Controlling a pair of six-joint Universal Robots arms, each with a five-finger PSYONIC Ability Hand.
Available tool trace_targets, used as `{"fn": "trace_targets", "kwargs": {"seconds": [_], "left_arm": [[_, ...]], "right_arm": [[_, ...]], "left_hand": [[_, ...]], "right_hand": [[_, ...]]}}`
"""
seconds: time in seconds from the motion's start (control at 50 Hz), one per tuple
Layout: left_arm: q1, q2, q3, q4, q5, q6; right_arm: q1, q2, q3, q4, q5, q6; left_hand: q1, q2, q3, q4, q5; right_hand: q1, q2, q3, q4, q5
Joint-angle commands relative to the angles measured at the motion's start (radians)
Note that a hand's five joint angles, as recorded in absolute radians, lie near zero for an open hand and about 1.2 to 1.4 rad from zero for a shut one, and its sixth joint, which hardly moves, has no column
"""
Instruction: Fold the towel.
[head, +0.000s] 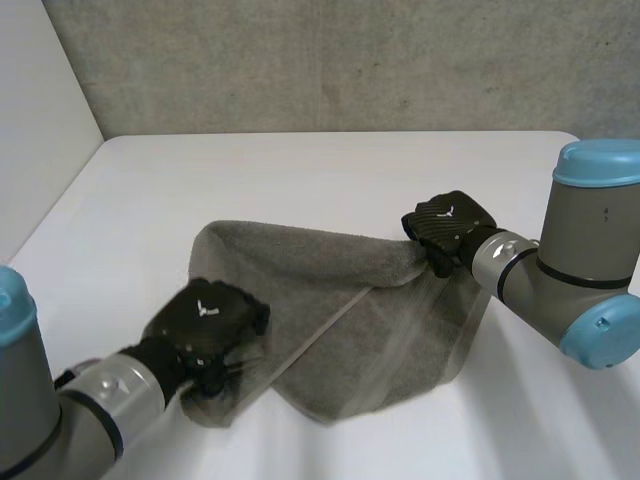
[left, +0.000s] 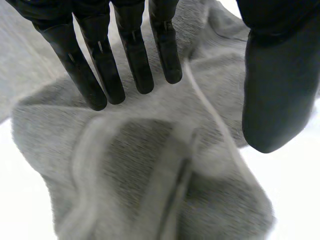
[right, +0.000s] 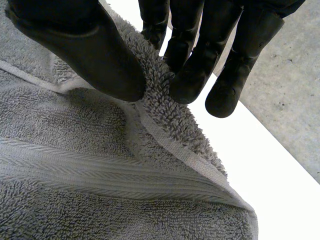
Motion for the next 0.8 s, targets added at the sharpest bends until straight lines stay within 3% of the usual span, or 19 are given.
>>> {"fn": "trace_targets", "kwargs": {"seconds": [0.02, 0.22, 0.6, 0.8], "left_arm": [[-0.020, -0.034, -0.044, 0.000, -0.008, -0.043], [-0.010, -0.146, -0.041, 0.051, -0.009, -0.051], [-0.006, -0.207, -0.031, 0.174, -0.109, -0.040], [-0.007, -0.226, -0.030, 0.183, -0.107, -0.037]], "right_arm": [[0.004, 0.000, 0.006, -0.006, 0.000, 0.000], [0.010, 0.002, 0.017, -0.011, -0.001, -0.001], [0.017, 0.003, 0.035, -0.025, -0.001, -0.026], [0.015, 0.005, 0.035, -0.026, -0.001, -0.026]], "left_hand": [[-0.164, -0.164, -0.164, -0.163, -0.339], [-0.191, -0.191, -0.191, -0.190, -0.367], [-0.177, -0.176, -0.176, -0.175, -0.352], [-0.136, -0.135, -0.135, -0.134, -0.311]], "right_hand": [[0.063, 0.082, 0.048, 0.053, 0.057], [0.063, 0.082, 0.048, 0.053, 0.057], [0.063, 0.082, 0.048, 0.053, 0.057], [0.063, 0.082, 0.048, 0.053, 0.057]]}}
